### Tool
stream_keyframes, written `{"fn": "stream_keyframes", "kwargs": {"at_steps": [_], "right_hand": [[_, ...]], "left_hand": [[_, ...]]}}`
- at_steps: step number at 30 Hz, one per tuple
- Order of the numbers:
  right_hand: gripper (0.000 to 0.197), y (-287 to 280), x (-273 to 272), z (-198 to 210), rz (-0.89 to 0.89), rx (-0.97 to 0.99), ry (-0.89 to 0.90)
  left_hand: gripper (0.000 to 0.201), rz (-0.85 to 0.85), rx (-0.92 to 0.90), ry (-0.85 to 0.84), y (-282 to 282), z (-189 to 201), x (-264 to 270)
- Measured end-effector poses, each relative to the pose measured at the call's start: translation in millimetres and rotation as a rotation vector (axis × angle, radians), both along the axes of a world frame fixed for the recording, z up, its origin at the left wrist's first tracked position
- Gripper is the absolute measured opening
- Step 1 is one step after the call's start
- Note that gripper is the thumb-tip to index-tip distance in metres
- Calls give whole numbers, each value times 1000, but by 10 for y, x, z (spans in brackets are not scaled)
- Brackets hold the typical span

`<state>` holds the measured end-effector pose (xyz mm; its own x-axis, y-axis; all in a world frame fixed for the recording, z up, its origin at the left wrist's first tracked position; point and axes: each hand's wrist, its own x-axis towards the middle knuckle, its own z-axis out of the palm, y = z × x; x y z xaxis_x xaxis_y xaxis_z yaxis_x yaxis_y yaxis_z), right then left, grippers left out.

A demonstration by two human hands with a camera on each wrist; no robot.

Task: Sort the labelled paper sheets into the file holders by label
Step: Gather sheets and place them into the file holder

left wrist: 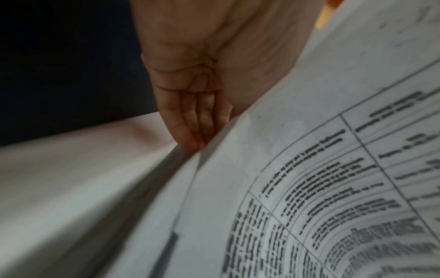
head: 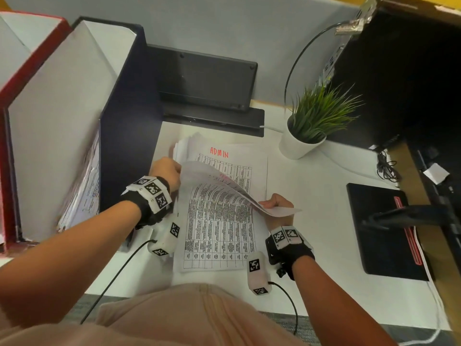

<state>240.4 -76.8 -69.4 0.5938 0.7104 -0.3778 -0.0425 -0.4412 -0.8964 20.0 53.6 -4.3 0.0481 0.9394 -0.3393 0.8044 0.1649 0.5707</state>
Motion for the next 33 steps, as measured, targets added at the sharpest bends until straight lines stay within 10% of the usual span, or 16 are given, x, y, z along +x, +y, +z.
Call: {"fn": "stream_keyframes", "kwargs": {"at_steps": [6,15,20,27,33], "right_hand": [[47,-12,-63,48,-34,113,-88],[48,-32,-99,90,-25,54,-239],[61,-25,-82,132,-51,169,4],[52,86,-88,203,-74,-103,-393],[33,171,-196,436,-71,155,-156]], "left_hand": [[20,-61,390,-354,-193,-28,-74],[30,104,-97,-856,-183,-138,-111],[34,85,-207,-821,-173,-77,-119],[50,213,-459,-870,-140,29,-47],[38,-201,-29,-504,-278,139,73]]}}
